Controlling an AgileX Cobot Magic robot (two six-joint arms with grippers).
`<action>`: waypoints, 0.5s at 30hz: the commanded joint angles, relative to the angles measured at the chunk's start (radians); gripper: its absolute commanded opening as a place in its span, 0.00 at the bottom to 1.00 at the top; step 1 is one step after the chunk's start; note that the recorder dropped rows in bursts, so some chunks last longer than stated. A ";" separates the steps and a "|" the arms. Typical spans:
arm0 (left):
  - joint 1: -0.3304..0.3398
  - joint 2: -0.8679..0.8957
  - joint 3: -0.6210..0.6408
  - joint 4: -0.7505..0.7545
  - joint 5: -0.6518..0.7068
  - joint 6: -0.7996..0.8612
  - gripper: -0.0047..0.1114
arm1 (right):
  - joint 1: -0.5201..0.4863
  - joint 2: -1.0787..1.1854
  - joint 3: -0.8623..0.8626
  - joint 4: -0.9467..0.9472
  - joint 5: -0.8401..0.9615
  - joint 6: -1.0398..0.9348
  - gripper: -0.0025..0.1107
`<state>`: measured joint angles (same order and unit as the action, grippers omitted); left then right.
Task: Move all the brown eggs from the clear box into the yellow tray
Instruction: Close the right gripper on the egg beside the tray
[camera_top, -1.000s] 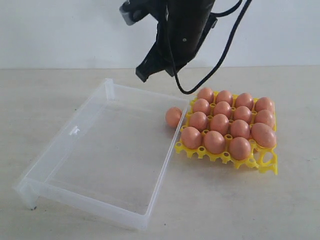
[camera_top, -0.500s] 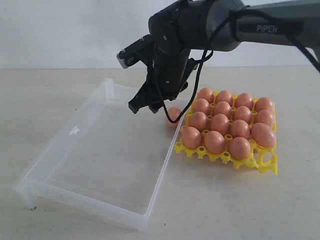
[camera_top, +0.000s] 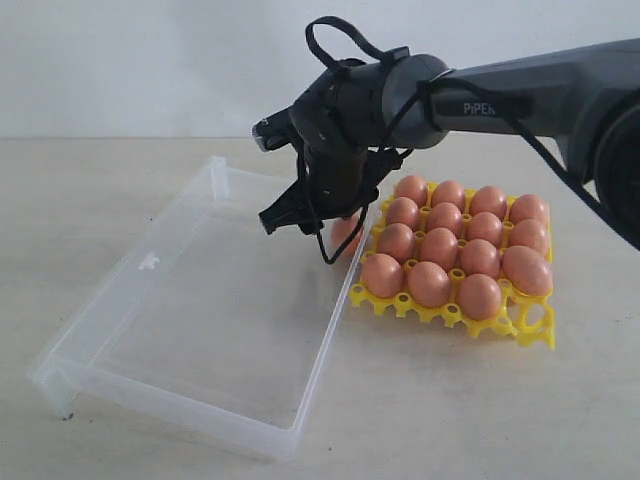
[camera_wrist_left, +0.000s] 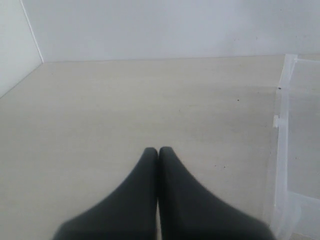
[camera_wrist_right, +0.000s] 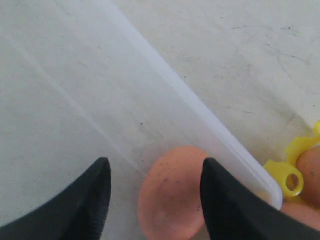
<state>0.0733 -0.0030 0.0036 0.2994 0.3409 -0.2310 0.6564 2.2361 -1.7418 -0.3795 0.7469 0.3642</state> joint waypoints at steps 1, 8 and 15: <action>-0.003 0.003 -0.004 0.004 -0.001 0.002 0.00 | -0.011 0.009 -0.003 -0.042 0.007 0.032 0.49; -0.003 0.003 -0.004 0.004 -0.001 0.002 0.00 | -0.011 0.009 -0.003 0.000 0.070 0.034 0.49; -0.003 0.003 -0.004 0.004 -0.001 0.002 0.00 | -0.011 0.009 -0.003 0.032 0.057 0.034 0.49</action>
<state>0.0733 -0.0030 0.0036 0.2994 0.3409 -0.2310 0.6509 2.2470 -1.7418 -0.3533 0.8022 0.3971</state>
